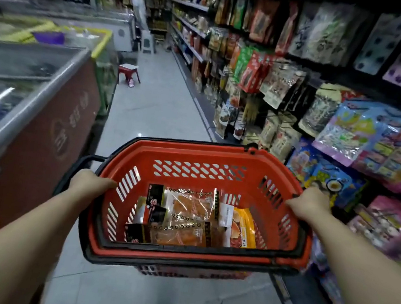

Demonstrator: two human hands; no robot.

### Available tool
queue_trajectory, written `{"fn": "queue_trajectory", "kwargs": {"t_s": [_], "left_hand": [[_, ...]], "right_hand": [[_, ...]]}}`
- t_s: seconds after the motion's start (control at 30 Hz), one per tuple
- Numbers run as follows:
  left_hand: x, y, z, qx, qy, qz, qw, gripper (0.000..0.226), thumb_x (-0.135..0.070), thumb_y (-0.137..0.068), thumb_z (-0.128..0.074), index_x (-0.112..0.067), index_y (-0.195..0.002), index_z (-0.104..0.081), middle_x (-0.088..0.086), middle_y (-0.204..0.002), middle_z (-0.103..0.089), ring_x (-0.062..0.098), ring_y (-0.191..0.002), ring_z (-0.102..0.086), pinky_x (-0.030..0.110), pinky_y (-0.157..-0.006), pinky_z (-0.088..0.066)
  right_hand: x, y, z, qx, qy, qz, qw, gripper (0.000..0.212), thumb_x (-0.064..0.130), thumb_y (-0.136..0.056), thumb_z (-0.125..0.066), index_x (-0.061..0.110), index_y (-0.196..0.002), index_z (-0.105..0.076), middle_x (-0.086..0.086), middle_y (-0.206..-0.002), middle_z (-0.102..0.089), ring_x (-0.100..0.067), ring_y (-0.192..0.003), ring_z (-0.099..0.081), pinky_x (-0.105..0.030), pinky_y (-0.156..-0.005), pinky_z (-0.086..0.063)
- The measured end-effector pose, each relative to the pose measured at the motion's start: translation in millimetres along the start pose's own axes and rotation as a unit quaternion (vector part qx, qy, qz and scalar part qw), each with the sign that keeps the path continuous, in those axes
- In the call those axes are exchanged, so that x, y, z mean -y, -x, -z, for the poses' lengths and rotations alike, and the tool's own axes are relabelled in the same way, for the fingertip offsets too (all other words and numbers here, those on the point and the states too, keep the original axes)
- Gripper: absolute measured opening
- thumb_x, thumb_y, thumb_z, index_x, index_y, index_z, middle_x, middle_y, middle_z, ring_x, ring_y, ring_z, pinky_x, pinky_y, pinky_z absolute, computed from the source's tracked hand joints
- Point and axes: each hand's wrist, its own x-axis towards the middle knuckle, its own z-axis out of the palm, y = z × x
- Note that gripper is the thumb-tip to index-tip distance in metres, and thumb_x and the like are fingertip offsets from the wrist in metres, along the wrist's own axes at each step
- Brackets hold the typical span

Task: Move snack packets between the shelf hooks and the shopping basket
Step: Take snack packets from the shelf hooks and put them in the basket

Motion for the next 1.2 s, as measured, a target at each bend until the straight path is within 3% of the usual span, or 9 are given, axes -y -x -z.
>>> {"fn": "queue_trajectory", "kwargs": {"t_s": [0.13, 0.3, 0.47, 0.6, 0.73, 0.87, 1.1, 1.2], "left_hand": [[-16.4, -56.5, 0.9, -0.027, -0.005, 0.036, 0.999, 0.026, -0.022, -0.073, -0.078, -0.001, -0.072, -0.062, 0.014, -0.071, -0.064, 0.03, -0.065, -0.063, 0.036, -0.065, -0.051], [-65.8, -150.0, -21.3, -0.037, -0.019, 0.062, 0.997, 0.032, -0.022, -0.071, -0.081, 0.004, -0.082, -0.066, 0.018, -0.077, -0.067, 0.033, -0.07, -0.064, 0.038, -0.068, -0.052], [-122.5, -245.6, -30.6, -0.066, -0.016, 0.092, 0.993, 0.031, -0.022, -0.069, -0.082, 0.004, -0.081, -0.069, 0.017, -0.074, -0.067, 0.032, -0.07, -0.065, 0.035, -0.066, -0.05], [-166.8, -319.4, -38.3, -0.084, -0.005, 0.091, 0.992, 0.033, -0.024, -0.071, -0.081, 0.003, -0.08, -0.066, 0.017, -0.076, -0.066, 0.031, -0.07, -0.063, 0.034, -0.065, -0.048], [-199.9, -406.6, -44.7, -0.086, 0.011, 0.093, 0.992, 0.03, -0.024, -0.071, -0.079, 0.001, -0.079, -0.065, 0.014, -0.073, -0.065, 0.028, -0.067, -0.061, 0.032, -0.062, -0.046], [-226.0, -513.5, -51.1, -0.068, 0.003, 0.091, 0.994, 0.029, -0.026, -0.071, -0.079, -0.001, -0.073, -0.065, 0.014, -0.073, -0.066, 0.028, -0.068, -0.063, 0.032, -0.06, -0.049], [-298.6, -716.1, -48.5, -0.056, -0.007, 0.044, 0.997, 0.04, -0.026, -0.068, -0.081, 0.003, -0.092, -0.068, 0.017, -0.085, -0.068, 0.031, -0.076, -0.064, 0.036, -0.072, -0.052], [-342.4, -789.0, -43.9, -0.062, -0.014, 0.031, 0.997, 0.039, -0.025, -0.068, -0.082, 0.004, -0.089, -0.069, 0.017, -0.082, -0.066, 0.03, -0.072, -0.062, 0.035, -0.069, -0.05]], "right_hand": [[66.7, -65.5, -20.3, 0.02, 0.012, 0.035, 0.999, 0.033, 0.032, -0.077, -0.074, 0.004, -0.076, -0.057, -0.018, -0.088, -0.063, -0.031, -0.082, -0.063, -0.025, -0.05, -0.035], [139.6, -180.3, -52.0, 0.041, 0.023, 0.067, 0.997, 0.037, 0.026, -0.081, -0.069, -0.005, -0.1, -0.064, -0.018, -0.105, -0.067, -0.032, -0.099, -0.064, -0.027, -0.062, -0.041], [229.3, -291.0, -63.4, 0.061, -0.007, 0.103, 0.993, 0.027, 0.023, -0.08, -0.071, -0.002, -0.089, -0.065, -0.018, -0.094, -0.066, -0.031, -0.084, -0.063, -0.025, -0.049, -0.036], [300.6, -367.6, -57.9, 0.045, -0.011, 0.118, 0.992, 0.032, 0.022, -0.079, -0.072, -0.005, -0.094, -0.065, -0.021, -0.102, -0.067, -0.031, -0.088, -0.063, -0.026, -0.062, -0.039], [367.3, -435.3, -71.4, 0.044, -0.017, 0.116, 0.992, 0.038, 0.019, -0.076, -0.075, -0.006, -0.103, -0.065, -0.021, -0.099, -0.068, -0.033, -0.091, -0.065, -0.026, -0.062, -0.037], [442.0, -499.9, -95.2, 0.036, -0.001, 0.114, 0.993, 0.032, 0.024, -0.075, -0.074, -0.003, -0.089, -0.066, -0.019, -0.095, -0.067, -0.033, -0.091, -0.065, -0.03, -0.065, -0.046], [567.0, -615.2, -135.2, 0.031, -0.016, 0.087, 0.996, 0.036, 0.03, -0.069, -0.077, 0.002, -0.089, -0.065, -0.013, -0.087, -0.059, -0.03, -0.085, -0.062, -0.027, -0.063, -0.044], [615.2, -666.4, -145.7, 0.026, -0.021, 0.072, 0.997, 0.033, 0.032, -0.068, -0.077, 0.006, -0.071, -0.059, -0.013, -0.082, -0.062, -0.031, -0.08, -0.062, -0.027, -0.057, -0.042]]}}
